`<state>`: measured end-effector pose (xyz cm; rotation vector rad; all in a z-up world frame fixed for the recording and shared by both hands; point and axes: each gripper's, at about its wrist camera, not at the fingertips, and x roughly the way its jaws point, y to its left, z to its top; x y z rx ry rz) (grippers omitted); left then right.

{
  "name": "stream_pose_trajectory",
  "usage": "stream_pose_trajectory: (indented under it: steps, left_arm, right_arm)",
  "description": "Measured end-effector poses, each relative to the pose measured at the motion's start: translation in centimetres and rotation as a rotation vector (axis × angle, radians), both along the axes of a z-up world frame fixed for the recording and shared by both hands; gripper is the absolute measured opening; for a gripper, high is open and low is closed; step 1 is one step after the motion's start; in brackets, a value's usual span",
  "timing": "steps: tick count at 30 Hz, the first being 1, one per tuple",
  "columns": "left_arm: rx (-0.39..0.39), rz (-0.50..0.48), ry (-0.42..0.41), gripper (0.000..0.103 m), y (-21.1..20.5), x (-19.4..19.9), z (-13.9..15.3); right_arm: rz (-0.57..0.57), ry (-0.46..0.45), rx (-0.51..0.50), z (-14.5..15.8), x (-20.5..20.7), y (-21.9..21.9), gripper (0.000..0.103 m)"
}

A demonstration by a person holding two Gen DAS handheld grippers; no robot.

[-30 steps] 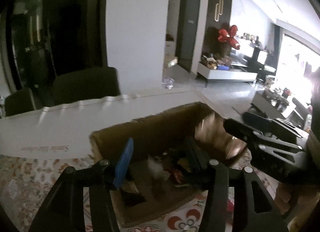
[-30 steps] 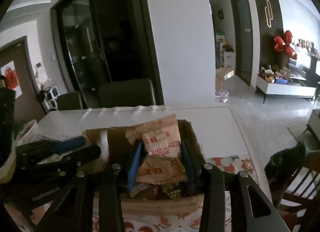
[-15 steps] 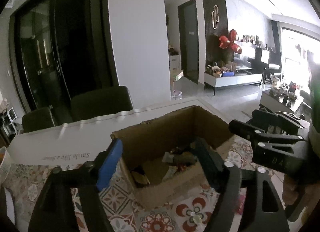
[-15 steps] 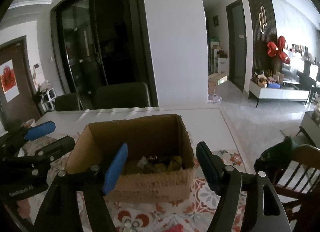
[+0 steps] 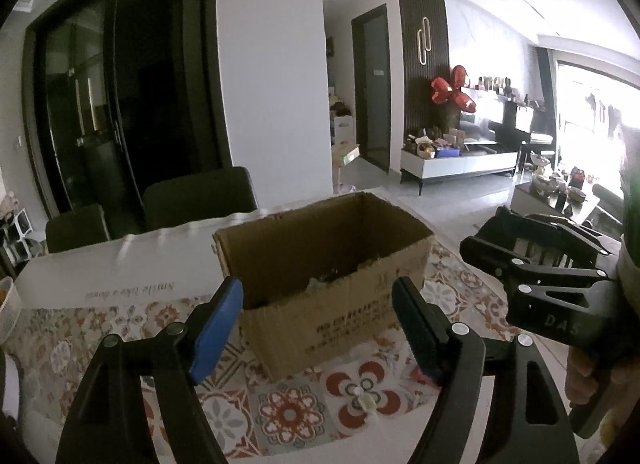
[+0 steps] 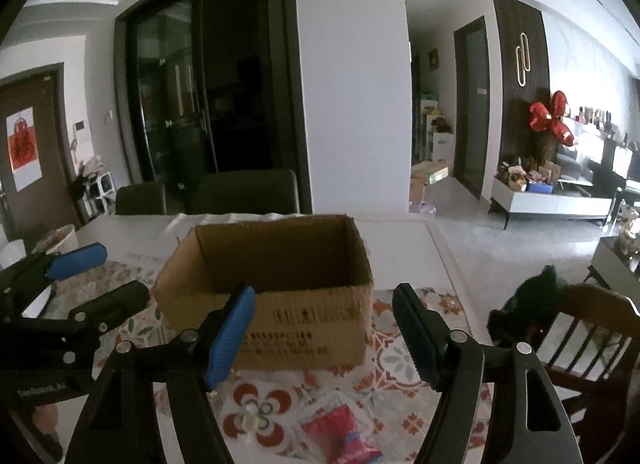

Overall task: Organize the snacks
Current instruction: 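Move both grippers back toward the red packet and small white item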

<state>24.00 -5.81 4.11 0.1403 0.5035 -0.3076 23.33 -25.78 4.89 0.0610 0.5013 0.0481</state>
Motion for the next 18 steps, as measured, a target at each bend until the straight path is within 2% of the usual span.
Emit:
stream_pose_trajectory:
  steps: [10, 18]
  left_arm:
    - [0.033, -0.011, 0.024, 0.077, -0.6, -2.2, -2.4]
    - [0.047, -0.025, 0.106, 0.076, -1.2, -2.7, -5.7]
  right_arm:
    - [-0.009, 0.044, -0.013, -2.5, -2.2, -0.3, 0.072]
    - [-0.011, 0.111, -0.022, -5.2, -3.5, -0.7, 0.072]
